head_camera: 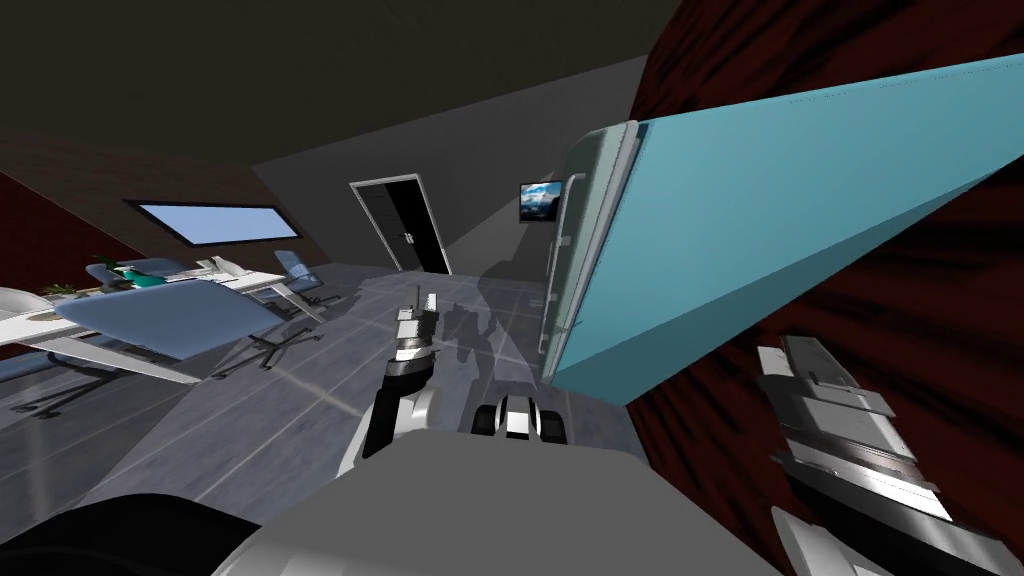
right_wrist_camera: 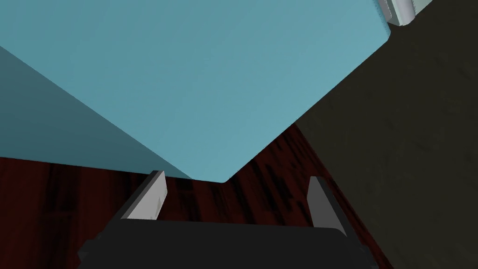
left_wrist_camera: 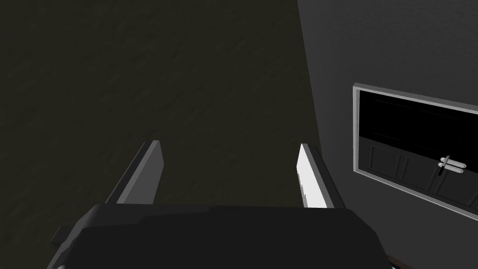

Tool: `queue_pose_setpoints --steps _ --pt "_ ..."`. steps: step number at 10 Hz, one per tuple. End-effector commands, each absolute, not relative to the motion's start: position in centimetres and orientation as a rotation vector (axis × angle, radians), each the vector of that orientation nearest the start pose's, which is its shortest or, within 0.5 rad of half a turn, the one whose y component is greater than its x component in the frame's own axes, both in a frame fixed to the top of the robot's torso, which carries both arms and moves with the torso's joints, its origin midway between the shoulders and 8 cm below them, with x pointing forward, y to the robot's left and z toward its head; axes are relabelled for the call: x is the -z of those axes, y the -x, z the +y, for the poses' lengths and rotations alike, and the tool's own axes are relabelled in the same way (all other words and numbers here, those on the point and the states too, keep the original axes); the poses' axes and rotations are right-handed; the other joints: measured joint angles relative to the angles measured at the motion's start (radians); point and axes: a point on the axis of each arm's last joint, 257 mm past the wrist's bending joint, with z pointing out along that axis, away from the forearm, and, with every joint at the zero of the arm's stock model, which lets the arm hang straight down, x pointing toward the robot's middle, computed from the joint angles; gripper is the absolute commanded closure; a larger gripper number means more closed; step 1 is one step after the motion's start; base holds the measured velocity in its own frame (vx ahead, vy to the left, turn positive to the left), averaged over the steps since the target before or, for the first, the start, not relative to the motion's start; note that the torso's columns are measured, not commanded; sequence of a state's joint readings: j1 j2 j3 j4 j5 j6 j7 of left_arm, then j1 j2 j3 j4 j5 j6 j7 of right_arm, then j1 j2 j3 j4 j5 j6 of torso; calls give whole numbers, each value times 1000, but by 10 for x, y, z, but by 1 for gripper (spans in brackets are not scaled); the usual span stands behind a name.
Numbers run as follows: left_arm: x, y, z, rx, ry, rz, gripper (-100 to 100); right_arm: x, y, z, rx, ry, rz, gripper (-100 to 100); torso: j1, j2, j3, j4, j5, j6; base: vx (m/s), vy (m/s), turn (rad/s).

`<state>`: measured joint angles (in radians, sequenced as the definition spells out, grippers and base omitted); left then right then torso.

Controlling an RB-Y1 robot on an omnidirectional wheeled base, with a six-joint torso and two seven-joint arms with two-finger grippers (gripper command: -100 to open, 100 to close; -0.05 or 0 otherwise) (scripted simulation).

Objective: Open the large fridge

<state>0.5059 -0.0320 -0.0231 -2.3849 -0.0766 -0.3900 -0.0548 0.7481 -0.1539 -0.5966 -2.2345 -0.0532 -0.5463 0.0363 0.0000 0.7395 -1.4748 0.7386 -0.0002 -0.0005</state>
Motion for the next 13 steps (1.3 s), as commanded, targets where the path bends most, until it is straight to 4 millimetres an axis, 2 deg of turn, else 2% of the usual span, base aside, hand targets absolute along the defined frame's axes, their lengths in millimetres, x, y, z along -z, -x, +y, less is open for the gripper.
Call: queue_pose_setpoints --steps 1,6,11,13 --pt "-48 -342 268 1215 626 647 0 -21 -219 -489 -464 -513 856 -100 0 -1 -1 0 0 1 112 67 188" --pt "-48 -342 268 1215 626 647 0 -38 -194 -508 -329 -465 875 -100 0 -3 -2 -1 0 0 84 42 60" --pt "-48 -342 268 1215 626 647 0 -63 -153 -528 -70 -362 958 -100 0 -3 -2 -1 0 1 105 58 118" --pt "-48 -342 268 1215 626 647 0 -72 -146 -531 -34 -346 953 -100 -1 -1 -1 0 0 1 78 27 39"
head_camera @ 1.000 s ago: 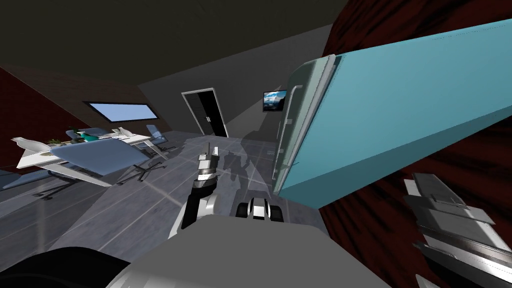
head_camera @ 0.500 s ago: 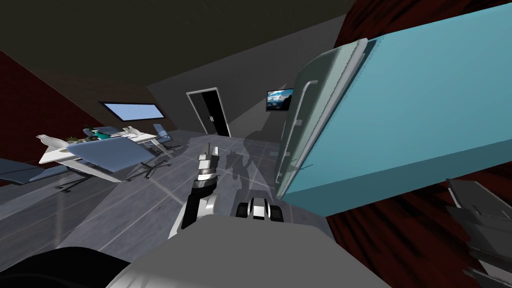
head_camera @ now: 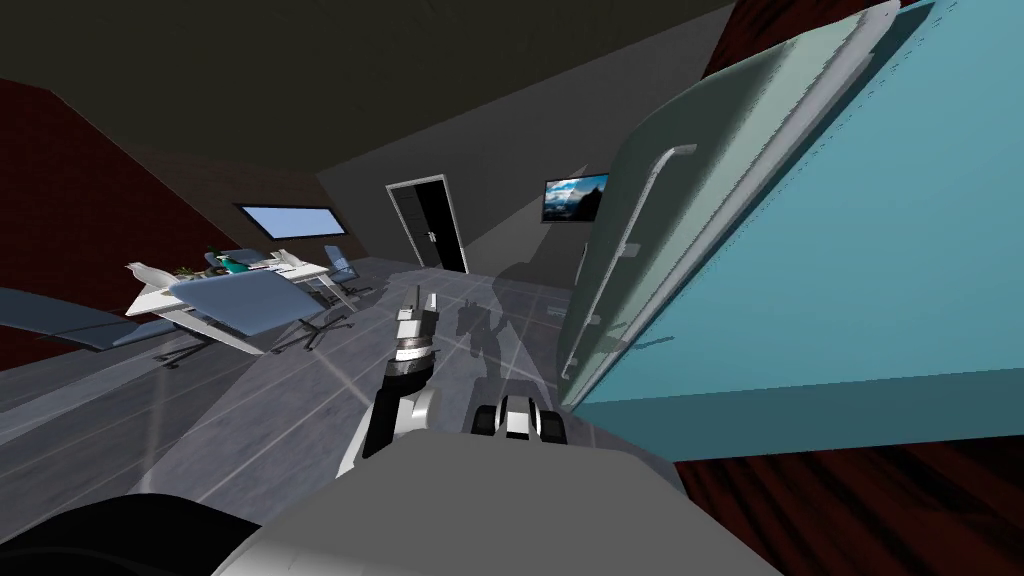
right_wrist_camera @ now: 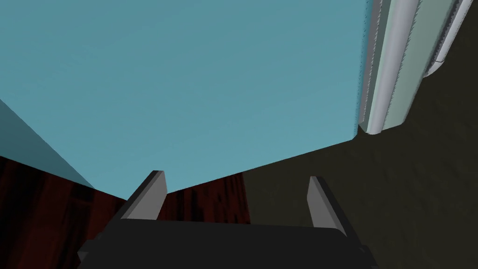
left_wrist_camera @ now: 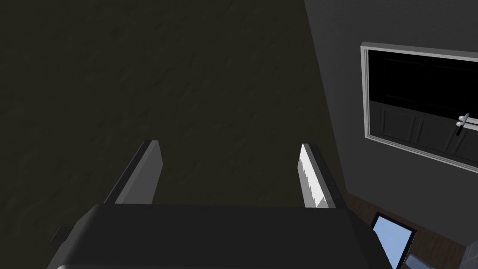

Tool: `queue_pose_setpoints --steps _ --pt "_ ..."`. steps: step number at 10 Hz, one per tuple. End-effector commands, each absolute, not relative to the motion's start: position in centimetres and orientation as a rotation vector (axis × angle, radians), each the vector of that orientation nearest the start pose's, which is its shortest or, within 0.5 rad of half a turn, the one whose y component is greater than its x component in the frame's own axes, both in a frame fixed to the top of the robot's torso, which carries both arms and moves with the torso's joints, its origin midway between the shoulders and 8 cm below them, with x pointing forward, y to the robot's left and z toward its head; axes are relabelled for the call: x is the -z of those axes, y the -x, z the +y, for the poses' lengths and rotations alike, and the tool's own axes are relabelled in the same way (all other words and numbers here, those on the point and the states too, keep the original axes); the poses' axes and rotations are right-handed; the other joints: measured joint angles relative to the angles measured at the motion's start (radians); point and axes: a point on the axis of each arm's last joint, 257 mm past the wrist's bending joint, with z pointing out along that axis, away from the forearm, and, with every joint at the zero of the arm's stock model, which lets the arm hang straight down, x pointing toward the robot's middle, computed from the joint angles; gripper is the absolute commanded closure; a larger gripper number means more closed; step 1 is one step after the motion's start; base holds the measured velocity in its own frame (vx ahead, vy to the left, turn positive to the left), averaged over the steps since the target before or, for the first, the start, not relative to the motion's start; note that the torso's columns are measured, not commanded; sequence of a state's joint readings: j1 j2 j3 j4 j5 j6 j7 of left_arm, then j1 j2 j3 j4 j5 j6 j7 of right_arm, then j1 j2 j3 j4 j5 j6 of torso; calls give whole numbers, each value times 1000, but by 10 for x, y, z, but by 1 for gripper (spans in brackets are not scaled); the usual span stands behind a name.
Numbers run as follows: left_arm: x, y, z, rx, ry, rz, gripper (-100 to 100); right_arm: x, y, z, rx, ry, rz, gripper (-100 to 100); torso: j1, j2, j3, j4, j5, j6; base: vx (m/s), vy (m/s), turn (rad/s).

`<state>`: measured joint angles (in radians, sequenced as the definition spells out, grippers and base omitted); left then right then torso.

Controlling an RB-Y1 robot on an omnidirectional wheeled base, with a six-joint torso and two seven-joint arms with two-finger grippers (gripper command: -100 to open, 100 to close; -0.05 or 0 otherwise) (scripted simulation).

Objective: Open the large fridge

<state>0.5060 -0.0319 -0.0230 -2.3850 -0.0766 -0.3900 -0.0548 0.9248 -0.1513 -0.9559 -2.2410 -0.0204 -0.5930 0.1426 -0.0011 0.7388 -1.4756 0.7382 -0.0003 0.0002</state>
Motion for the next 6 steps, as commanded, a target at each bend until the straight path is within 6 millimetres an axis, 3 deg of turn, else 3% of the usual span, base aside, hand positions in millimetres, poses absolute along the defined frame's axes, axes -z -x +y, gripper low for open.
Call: queue_pose_setpoints --steps 1,6 --pt "-48 -342 268 1215 626 647 0 -78 -136 -534 41 -313 983 -100 0 2 2 1 0 0 98 45 135" --pt "-48 -342 268 1215 626 647 0 -107 -108 -542 251 -216 1036 -100 2 -1 0 0 0 0 111 42 83"
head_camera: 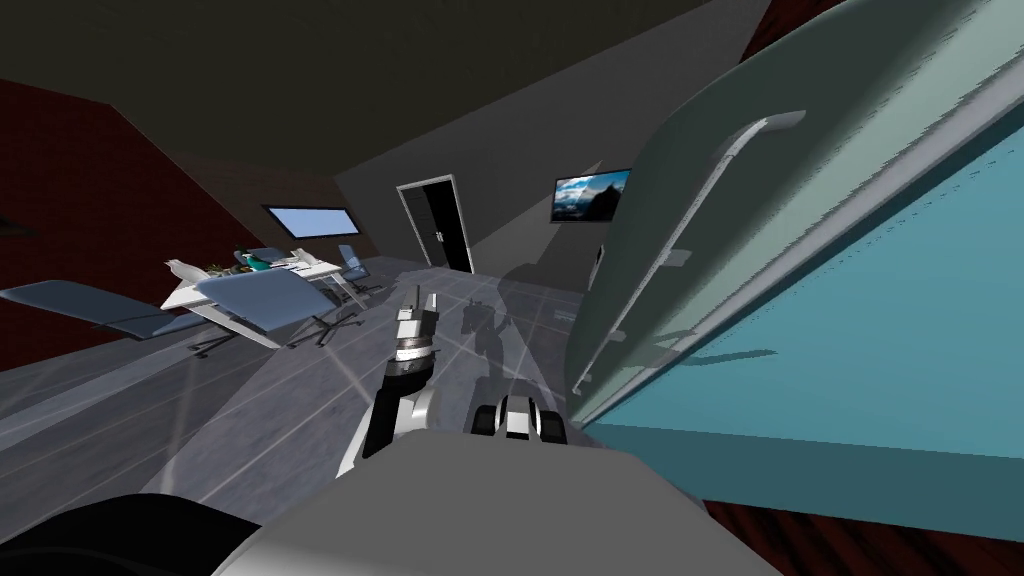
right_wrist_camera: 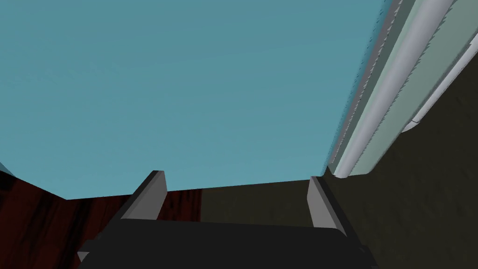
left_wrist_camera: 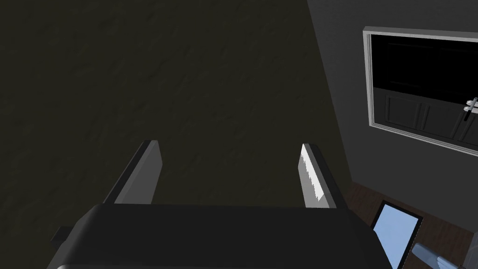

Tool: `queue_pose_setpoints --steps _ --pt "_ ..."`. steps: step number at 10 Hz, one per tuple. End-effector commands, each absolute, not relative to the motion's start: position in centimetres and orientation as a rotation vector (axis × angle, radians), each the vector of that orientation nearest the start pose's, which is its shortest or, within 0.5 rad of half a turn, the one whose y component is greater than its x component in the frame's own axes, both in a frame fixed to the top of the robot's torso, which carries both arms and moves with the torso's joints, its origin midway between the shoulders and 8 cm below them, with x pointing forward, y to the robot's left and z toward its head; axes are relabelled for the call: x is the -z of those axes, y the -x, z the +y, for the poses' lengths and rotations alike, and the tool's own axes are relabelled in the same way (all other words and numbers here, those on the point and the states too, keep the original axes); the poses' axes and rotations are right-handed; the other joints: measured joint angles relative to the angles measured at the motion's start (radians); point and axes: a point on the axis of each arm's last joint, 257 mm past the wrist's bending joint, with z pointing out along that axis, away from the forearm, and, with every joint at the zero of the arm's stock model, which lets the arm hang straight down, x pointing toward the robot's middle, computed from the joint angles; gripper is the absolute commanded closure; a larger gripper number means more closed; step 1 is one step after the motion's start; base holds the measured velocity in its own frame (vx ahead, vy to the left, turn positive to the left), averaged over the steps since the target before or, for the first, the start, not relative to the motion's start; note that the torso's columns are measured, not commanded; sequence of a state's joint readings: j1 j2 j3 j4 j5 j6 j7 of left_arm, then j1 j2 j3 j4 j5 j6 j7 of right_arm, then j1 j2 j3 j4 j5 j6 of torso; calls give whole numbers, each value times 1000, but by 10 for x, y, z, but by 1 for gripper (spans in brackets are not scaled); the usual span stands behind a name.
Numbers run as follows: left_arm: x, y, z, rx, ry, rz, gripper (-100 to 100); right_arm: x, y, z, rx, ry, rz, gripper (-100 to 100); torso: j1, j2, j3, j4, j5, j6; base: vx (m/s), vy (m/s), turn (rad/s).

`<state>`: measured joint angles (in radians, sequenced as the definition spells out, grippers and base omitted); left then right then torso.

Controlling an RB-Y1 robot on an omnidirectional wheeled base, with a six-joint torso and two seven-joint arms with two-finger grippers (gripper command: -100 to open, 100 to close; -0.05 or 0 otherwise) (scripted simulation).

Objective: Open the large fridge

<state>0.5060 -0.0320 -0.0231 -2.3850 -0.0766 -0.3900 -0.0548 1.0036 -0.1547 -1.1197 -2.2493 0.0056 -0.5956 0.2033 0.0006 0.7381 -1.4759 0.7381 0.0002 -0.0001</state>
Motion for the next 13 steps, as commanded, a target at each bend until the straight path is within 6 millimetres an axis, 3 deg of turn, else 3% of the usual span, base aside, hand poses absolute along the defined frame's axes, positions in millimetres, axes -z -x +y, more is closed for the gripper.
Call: queue_pose_setpoints --steps 1,6,13 --pt "-48 -342 268 1215 626 647 0 -112 -101 -543 326 -181 1067 -100 -1 2 1 0 0 0 104 40 100" --pt "-48 -342 268 1215 626 647 0 -138 -81 -545 523 -82 1116 -100 0 0 0 0 0 0 97 34 58" --pt "-48 -342 268 1215 626 647 0 -181 -56 -542 928 150 1227 -100 -2 2 1 1 0 0 113 32 52"
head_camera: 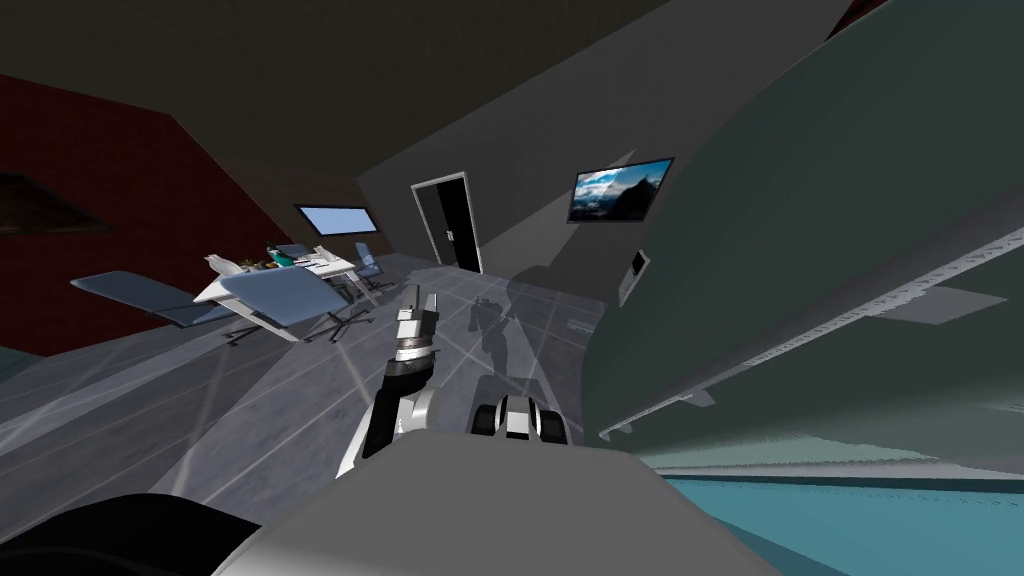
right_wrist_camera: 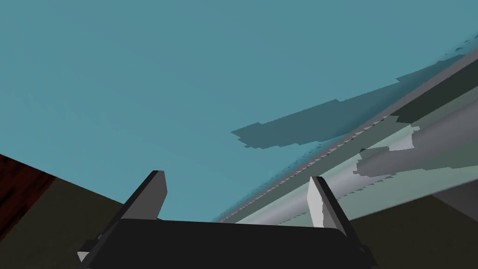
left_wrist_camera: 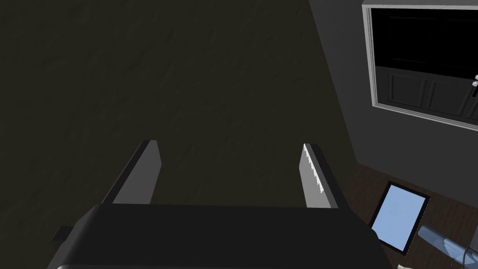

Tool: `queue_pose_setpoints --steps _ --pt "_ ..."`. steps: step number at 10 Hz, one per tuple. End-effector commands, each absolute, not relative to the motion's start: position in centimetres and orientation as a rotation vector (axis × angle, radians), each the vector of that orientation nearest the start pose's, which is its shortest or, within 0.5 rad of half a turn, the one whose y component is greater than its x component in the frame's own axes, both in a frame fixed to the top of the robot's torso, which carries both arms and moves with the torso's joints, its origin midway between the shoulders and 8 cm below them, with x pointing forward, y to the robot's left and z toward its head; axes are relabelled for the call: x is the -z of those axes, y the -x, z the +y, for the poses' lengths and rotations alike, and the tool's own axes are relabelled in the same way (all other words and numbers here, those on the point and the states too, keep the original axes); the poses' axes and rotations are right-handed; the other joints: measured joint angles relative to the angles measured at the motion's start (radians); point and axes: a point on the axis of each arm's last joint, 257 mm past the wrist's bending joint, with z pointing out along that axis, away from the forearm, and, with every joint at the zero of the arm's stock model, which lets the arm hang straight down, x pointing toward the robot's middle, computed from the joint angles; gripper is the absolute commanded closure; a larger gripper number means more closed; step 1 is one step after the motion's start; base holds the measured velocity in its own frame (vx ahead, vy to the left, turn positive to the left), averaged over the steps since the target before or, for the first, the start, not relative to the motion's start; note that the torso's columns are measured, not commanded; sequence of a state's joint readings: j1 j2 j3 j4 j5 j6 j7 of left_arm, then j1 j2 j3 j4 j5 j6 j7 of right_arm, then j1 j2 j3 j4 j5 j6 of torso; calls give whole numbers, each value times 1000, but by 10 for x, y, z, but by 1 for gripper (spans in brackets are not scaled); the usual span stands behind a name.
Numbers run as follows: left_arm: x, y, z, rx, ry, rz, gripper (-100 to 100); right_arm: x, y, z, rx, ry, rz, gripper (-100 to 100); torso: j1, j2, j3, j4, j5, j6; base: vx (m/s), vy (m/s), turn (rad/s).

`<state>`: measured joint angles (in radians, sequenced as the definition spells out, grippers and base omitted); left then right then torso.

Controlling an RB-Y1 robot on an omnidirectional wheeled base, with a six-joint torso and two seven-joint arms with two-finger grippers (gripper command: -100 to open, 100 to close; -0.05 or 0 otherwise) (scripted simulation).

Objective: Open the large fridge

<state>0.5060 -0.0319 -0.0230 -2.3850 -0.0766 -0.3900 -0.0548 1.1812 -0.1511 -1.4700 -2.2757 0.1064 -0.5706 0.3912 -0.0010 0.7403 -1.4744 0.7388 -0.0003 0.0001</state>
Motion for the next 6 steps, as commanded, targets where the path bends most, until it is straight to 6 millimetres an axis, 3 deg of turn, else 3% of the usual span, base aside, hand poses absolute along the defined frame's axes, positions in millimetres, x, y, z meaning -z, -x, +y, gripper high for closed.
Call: queue_pose_setpoints --steps 1,6 --pt "-48 -342 268 1215 626 647 0 -185 -54 -541 942 158 1223 -100 2 -4 -2 -1 1 0 102 28 6" --pt "-48 -342 268 1215 626 647 0 -212 -46 -533 1165 309 1261 -100 0 -13 -12 -6 3 -6 77 17 18"
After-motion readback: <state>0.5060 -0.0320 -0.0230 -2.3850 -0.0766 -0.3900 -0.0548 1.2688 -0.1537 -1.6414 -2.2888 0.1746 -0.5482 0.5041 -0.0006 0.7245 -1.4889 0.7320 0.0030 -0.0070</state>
